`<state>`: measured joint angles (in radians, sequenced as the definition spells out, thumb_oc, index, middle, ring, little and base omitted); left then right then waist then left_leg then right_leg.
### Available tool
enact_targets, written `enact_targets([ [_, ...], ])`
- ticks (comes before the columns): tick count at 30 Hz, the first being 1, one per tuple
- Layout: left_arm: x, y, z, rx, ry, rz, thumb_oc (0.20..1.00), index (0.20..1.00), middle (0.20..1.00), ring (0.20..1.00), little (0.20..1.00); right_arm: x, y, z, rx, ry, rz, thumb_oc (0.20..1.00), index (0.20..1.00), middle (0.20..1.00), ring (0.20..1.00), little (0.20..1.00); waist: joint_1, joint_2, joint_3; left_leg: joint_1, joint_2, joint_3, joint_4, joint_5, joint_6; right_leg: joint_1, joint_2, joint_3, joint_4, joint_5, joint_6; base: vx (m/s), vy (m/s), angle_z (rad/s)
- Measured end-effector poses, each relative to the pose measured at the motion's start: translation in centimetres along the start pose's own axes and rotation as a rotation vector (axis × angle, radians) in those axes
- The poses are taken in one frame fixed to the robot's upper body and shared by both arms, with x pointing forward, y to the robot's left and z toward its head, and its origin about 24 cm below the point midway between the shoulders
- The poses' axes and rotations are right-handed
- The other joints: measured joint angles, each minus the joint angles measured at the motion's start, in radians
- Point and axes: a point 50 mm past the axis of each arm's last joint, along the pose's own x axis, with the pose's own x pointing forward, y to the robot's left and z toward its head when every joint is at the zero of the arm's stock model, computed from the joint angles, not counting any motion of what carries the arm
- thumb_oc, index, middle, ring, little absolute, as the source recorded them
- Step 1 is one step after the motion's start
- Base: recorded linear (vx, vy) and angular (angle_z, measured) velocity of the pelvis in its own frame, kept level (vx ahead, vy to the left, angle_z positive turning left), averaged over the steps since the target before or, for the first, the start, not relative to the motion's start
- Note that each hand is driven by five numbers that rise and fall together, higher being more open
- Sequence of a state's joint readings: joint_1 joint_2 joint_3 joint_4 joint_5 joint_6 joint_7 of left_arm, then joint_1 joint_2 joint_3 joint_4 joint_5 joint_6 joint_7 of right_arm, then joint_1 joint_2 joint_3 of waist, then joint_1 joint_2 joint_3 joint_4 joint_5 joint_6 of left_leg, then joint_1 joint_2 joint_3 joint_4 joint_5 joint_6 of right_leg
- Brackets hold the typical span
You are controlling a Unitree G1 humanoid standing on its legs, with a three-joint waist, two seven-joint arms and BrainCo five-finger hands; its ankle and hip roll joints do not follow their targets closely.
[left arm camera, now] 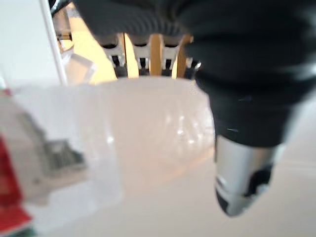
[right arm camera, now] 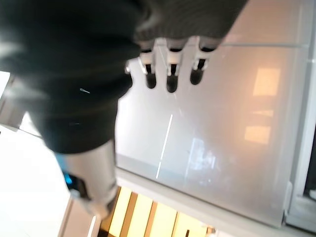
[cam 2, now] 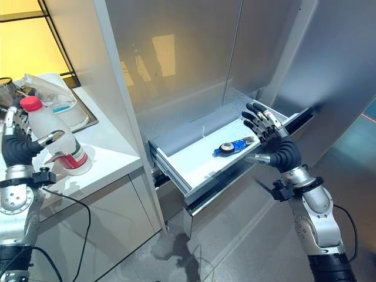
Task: Take the drinks into the refrigerator
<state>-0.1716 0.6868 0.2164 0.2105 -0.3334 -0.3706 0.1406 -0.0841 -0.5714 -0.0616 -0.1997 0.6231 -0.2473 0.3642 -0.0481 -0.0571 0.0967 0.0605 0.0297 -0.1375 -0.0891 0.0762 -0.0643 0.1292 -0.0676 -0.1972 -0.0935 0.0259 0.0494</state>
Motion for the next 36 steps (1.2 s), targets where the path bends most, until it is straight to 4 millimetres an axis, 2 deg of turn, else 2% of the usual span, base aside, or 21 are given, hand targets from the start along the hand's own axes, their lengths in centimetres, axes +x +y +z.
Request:
enact_targets([
  [7, 0.2, 0.0, -0.1, 0.018, 0.011, 0.006, 1.000, 1.000, 1.000, 1.000, 1.000, 0.1, 0.2, 0.1, 0.004, 0.004, 0.015, 1.000, 1.000, 1.000, 1.000, 1.000, -0.018, -0.002, -0.001, 0.002, 0.001, 0.000, 0.000, 0.000, 0.000, 0.002, 0.001, 0.001, -0.001, 0.001, 0.000, 0.00, 0.001, 0.00],
  [14, 0.8, -0.8, -0.4, 0.037, 0.016, -0.015, 1.000, 1.000, 1.000, 1.000, 1.000, 0.2, 0.5, 0.5, 0.002, -0.012, 0.030, 1.000, 1.000, 1.000, 1.000, 1.000, -0.018, -0.003, -0.002, 0.006, 0.001, 0.001, 0.000, 0.000, 0.000, 0.005, 0.000, 0.002, -0.003, 0.001, 0.000, -0.02, 0.003, 0.00],
  [29, 0.8, -0.8, -0.9, 0.044, 0.057, -0.030, 1.000, 1.000, 1.000, 1.000, 1.000, 0.2, 0.6, 0.4, 0.020, -0.013, 0.043, 1.000, 1.000, 1.000, 1.000, 1.000, -0.017, -0.005, -0.004, 0.015, 0.000, 0.000, 0.000, 0.000, 0.001, 0.013, -0.001, 0.002, 0.000, 0.002, 0.000, -0.01, 0.003, 0.00],
  [30, 0.7, -0.8, -1.0, 0.045, 0.063, -0.032, 0.620, 0.620, 0.620, 0.620, 0.620, 0.2, 0.6, 0.4, 0.021, -0.012, 0.044, 1.000, 1.000, 1.000, 1.000, 1.000, -0.017, -0.005, -0.004, 0.016, 0.000, 0.000, 0.000, 0.000, 0.001, 0.014, -0.001, 0.002, -0.001, 0.002, 0.000, 0.00, 0.000, 0.00],
  [31, 0.7, -0.8, -1.1, 0.046, 0.070, -0.038, 0.200, 0.200, 0.200, 0.200, 0.200, 0.2, 0.6, 0.4, 0.021, -0.012, 0.044, 1.000, 1.000, 1.000, 1.000, 1.000, -0.017, -0.004, -0.005, 0.015, 0.000, 0.000, 0.000, 0.001, 0.001, 0.014, 0.000, 0.002, -0.002, 0.002, 0.000, 0.00, 0.000, 0.00],
  [36, 0.6, -0.8, -1.5, 0.049, 0.094, -0.056, 0.200, 0.200, 0.200, 0.200, 0.200, 0.2, 0.6, 0.3, 0.025, -0.002, 0.044, 1.000, 1.000, 1.000, 1.000, 1.000, -0.017, -0.004, -0.006, 0.015, 0.000, -0.001, 0.000, 0.001, 0.001, 0.014, 0.000, 0.002, -0.003, 0.002, 0.000, 0.01, -0.001, 0.00],
])
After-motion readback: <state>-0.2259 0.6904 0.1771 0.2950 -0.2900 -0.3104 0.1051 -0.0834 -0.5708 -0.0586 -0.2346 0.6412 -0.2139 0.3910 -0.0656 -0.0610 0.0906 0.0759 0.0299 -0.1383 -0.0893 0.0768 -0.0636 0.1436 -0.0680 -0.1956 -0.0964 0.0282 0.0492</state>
